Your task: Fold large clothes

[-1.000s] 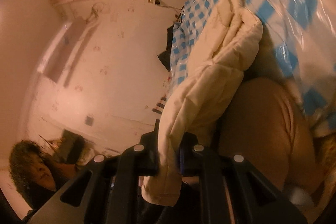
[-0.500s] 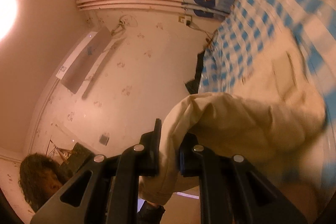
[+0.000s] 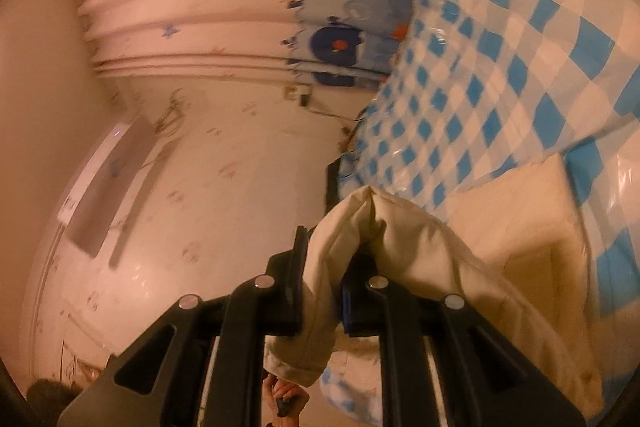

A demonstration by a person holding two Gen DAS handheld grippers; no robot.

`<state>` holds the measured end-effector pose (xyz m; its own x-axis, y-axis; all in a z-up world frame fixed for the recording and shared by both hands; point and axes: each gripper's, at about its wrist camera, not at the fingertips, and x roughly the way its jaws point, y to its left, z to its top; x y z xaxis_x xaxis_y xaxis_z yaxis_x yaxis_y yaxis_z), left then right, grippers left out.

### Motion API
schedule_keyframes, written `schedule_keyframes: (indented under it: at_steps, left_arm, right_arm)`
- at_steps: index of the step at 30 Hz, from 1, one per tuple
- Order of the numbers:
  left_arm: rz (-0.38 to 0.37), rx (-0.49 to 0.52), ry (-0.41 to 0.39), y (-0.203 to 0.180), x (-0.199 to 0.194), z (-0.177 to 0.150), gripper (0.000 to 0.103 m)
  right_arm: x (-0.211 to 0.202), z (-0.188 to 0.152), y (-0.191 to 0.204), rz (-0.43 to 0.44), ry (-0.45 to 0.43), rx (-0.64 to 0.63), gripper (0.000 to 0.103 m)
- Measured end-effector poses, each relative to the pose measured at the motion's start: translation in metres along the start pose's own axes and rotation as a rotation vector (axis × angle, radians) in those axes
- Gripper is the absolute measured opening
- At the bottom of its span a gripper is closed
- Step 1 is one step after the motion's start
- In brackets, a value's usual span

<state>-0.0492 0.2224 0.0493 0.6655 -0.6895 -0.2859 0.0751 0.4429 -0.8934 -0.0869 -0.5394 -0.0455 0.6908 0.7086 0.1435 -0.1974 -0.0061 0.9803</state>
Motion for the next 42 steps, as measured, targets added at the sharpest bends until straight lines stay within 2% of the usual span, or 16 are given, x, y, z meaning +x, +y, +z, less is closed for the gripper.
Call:
schedule_keyframes:
  at_steps: [7, 15, 20, 22, 24, 25, 27, 29, 30, 32, 34, 36, 39, 40, 42]
  left_arm:
    - [0.108, -0.048, 0.010, 0.034, 0.049, 0.017, 0.008]
    - [0.247, -0.056, 0.016, 0.080, 0.096, 0.021, 0.008]
    - [0.338, -0.036, 0.040, 0.101, 0.120, 0.020, 0.011]
    - [0.377, -0.044, 0.058, 0.112, 0.129, 0.019, 0.012]
    - [0.374, -0.058, 0.064, 0.115, 0.129, 0.020, 0.012]
    - [0.338, -0.089, 0.058, 0.115, 0.126, 0.023, 0.013]
    - [0.262, -0.160, 0.043, 0.115, 0.119, 0.027, 0.020]
    - [0.204, -0.220, 0.028, 0.110, 0.112, 0.033, 0.026]
    - [0.190, -0.228, 0.025, 0.105, 0.111, 0.033, 0.028]
    - [0.139, -0.258, -0.001, 0.093, 0.107, 0.037, 0.048]
    - [0.098, -0.278, -0.045, 0.083, 0.102, 0.038, 0.061]
    - [0.096, -0.263, -0.098, 0.068, 0.098, 0.039, 0.064]
    - [0.182, -0.085, -0.141, 0.023, 0.095, 0.032, 0.065]
    - [0.217, 0.078, -0.127, -0.008, 0.102, 0.018, 0.068]
    - [0.271, 0.298, -0.067, -0.045, 0.119, -0.009, 0.071]
  right_arm:
    - [0.032, 0.023, -0.048, -0.129, -0.007, 0.058, 0.015]
    - [0.056, 0.034, -0.112, -0.278, -0.001, 0.119, 0.016]
    - [0.067, 0.038, -0.139, -0.339, 0.027, 0.158, 0.017]
    - [0.068, 0.040, -0.146, -0.333, 0.036, 0.192, 0.020]
    - [0.065, 0.041, -0.142, -0.318, 0.034, 0.205, 0.032]
    - [0.062, 0.041, -0.138, -0.303, 0.023, 0.209, 0.038]
    - [0.053, 0.041, -0.128, -0.271, -0.024, 0.217, 0.062]
    - [0.047, 0.042, -0.114, -0.283, -0.056, 0.209, 0.067]
    - [0.045, 0.042, -0.105, -0.302, -0.066, 0.185, 0.069]
    - [0.046, 0.038, -0.076, -0.328, -0.077, 0.082, 0.069]
    - [0.059, 0.029, -0.042, -0.387, -0.051, -0.072, 0.071]
    - [0.083, 0.013, -0.014, -0.455, 0.012, -0.221, 0.072]
    - [0.142, -0.027, 0.018, -0.591, 0.167, -0.482, 0.072]
    - [0.160, -0.042, 0.021, -0.630, 0.210, -0.552, 0.072]
    - [0.201, -0.068, 0.017, -0.719, 0.313, -0.689, 0.072]
